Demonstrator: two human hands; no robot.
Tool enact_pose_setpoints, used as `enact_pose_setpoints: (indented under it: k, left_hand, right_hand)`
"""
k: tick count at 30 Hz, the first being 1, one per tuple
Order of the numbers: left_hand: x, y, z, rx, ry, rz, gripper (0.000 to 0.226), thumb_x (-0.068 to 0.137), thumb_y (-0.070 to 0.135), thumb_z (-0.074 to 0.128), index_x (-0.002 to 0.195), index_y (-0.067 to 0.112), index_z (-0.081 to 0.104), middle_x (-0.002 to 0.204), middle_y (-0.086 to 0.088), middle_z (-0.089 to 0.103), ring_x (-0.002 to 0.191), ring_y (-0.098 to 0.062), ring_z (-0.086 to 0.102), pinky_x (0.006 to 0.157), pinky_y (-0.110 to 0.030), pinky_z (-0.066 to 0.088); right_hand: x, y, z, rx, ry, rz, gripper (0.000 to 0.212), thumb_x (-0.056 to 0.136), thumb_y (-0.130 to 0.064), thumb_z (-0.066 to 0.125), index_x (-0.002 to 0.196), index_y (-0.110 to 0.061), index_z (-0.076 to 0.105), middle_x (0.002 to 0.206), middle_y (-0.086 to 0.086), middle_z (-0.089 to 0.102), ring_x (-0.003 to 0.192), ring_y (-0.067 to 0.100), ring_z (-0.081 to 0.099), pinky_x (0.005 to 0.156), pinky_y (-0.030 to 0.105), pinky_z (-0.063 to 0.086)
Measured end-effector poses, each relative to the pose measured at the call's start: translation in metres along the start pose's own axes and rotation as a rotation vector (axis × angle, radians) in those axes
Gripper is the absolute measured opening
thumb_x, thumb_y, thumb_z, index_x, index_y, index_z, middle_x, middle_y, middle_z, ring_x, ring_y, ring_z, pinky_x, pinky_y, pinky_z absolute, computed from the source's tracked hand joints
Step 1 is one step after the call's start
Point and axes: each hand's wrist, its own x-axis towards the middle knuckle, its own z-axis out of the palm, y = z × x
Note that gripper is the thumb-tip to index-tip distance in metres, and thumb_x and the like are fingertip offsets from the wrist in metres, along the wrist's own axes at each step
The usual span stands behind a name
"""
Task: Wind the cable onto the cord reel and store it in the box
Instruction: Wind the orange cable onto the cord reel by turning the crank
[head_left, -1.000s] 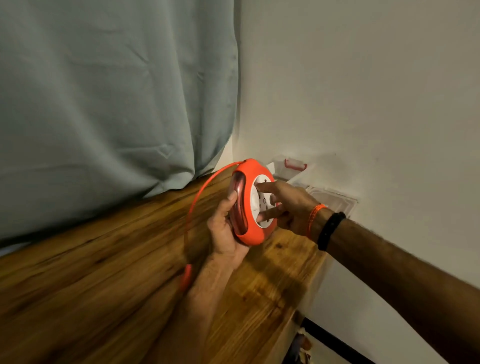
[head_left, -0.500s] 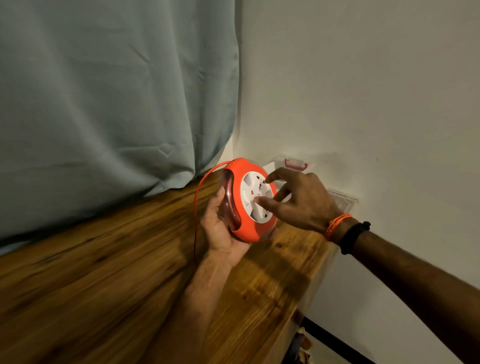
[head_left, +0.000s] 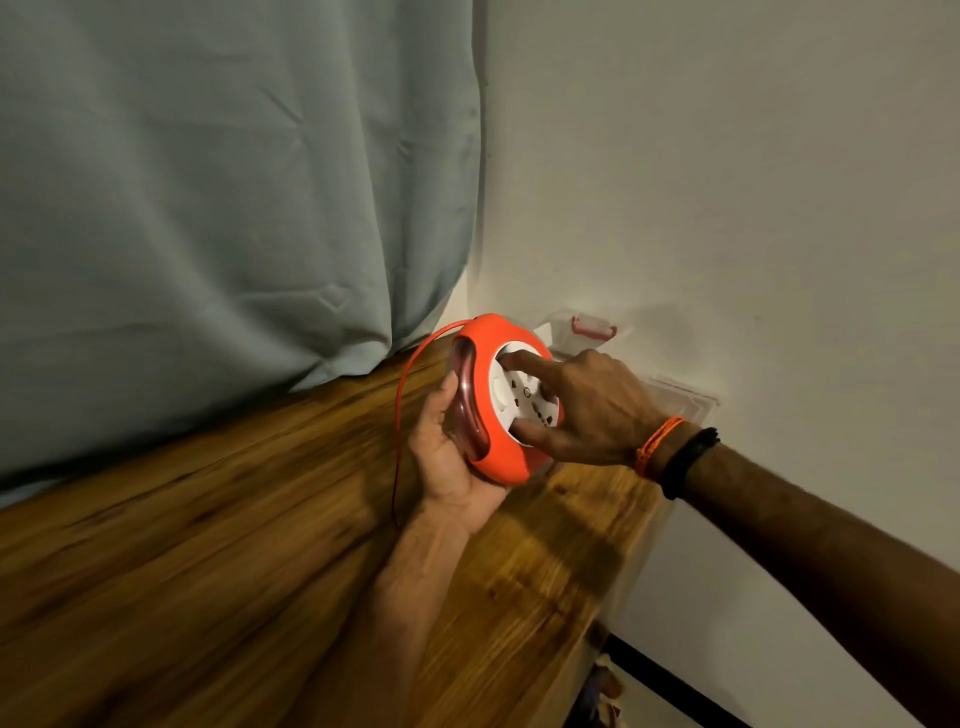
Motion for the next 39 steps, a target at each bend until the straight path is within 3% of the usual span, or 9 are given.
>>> enact_pose_setpoints:
  k: [3,7,10,13,18,22,25,29,39]
  left_hand:
    - [0.000,-0.001,0.003,-0.003,0.016,0.035,0.082,0.066,0.045,0.081,0.137,0.008,0.061,0.140,-0.021,0.059,0.131,-0.039,0.055,0.114,-0.058,0.036]
    - [0.001,-0.002,0.006,0.079,0.114,0.066,0.098,0.056,0.044,0.089,0.140,0.004,0.057,0.140,-0.025,0.058,0.132,-0.042,0.052,0.115,-0.057,0.035]
    - [0.000,-0.002,0.006,0.144,0.144,0.088,0.101,0.052,0.044,0.092,0.138,0.002,0.058,0.131,-0.024,0.064,0.121,-0.037,0.062,0.102,-0.050,0.049]
    - [0.000,-0.002,0.007,0.142,0.134,0.086,0.091,0.052,0.042,0.092,0.130,0.004,0.064,0.123,-0.021,0.070,0.115,-0.034,0.066,0.098,-0.047,0.051]
    - [0.000,-0.001,0.001,0.106,0.108,0.058,0.100,0.056,0.047,0.087,0.142,0.008,0.055,0.142,-0.024,0.057,0.135,-0.042,0.050,0.115,-0.060,0.034]
    - [0.001,0.000,-0.002,0.077,0.081,0.045,0.096,0.058,0.049,0.085,0.142,0.011,0.056,0.141,-0.021,0.059,0.132,-0.039,0.054,0.108,-0.055,0.043]
    - [0.002,0.000,-0.006,0.044,0.070,0.031,0.091,0.068,0.052,0.077,0.145,0.012,0.052,0.145,-0.021,0.056,0.134,-0.040,0.052,0.107,-0.056,0.044]
    - [0.004,0.000,-0.011,0.008,0.056,-0.018,0.081,0.076,0.056,0.066,0.145,0.016,0.053,0.145,-0.020,0.055,0.133,-0.041,0.052,0.107,-0.061,0.042]
    - [0.005,0.002,-0.016,-0.037,-0.015,-0.125,0.076,0.074,0.058,0.066,0.140,0.020,0.059,0.141,-0.019,0.059,0.129,-0.042,0.056,0.106,-0.070,0.036]
  right_hand:
    - [-0.001,-0.009,-0.001,0.144,0.080,0.135,0.062,0.068,-0.053,0.060,0.125,-0.029,0.058,0.071,0.005,0.073,0.064,0.029,0.065,0.065,0.032,0.055]
    - [0.006,-0.023,0.001,0.549,0.088,0.691,0.050,0.066,-0.048,0.075,0.108,-0.022,0.069,0.088,-0.005,0.066,0.075,0.018,0.067,0.062,0.025,0.054]
    - [0.011,-0.028,0.002,0.912,0.026,0.997,0.037,0.071,-0.040,0.074,0.091,-0.009,0.075,0.069,0.002,0.069,0.035,0.004,0.056,0.032,0.017,0.038]
    - [0.010,-0.026,-0.001,1.005,-0.032,1.071,0.036,0.073,-0.041,0.071,0.091,-0.010,0.074,0.071,0.010,0.071,0.020,0.003,0.038,0.030,0.013,0.029]
    - [0.005,-0.021,-0.008,0.851,-0.128,0.845,0.046,0.083,-0.060,0.062,0.087,-0.015,0.072,0.065,0.006,0.076,0.033,0.003,0.051,0.037,0.018,0.039]
    - [-0.005,-0.015,-0.011,0.364,-0.003,0.532,0.050,0.080,-0.061,0.063,0.111,-0.022,0.067,0.084,0.001,0.079,0.083,0.018,0.073,0.079,0.036,0.058]
    - [-0.011,-0.011,-0.015,0.186,0.041,0.254,0.053,0.081,-0.057,0.065,0.122,-0.024,0.061,0.080,-0.004,0.078,0.076,0.019,0.071,0.073,0.035,0.058]
    - [-0.012,-0.003,-0.015,0.064,0.022,0.011,0.060,0.081,-0.057,0.063,0.133,-0.030,0.052,0.103,-0.005,0.077,0.084,0.024,0.071,0.069,0.032,0.055]
    - [-0.001,0.006,-0.012,-0.070,-0.087,-0.222,0.066,0.087,-0.053,0.053,0.148,-0.034,0.037,0.110,0.008,0.073,0.086,0.026,0.070,0.072,0.035,0.057]
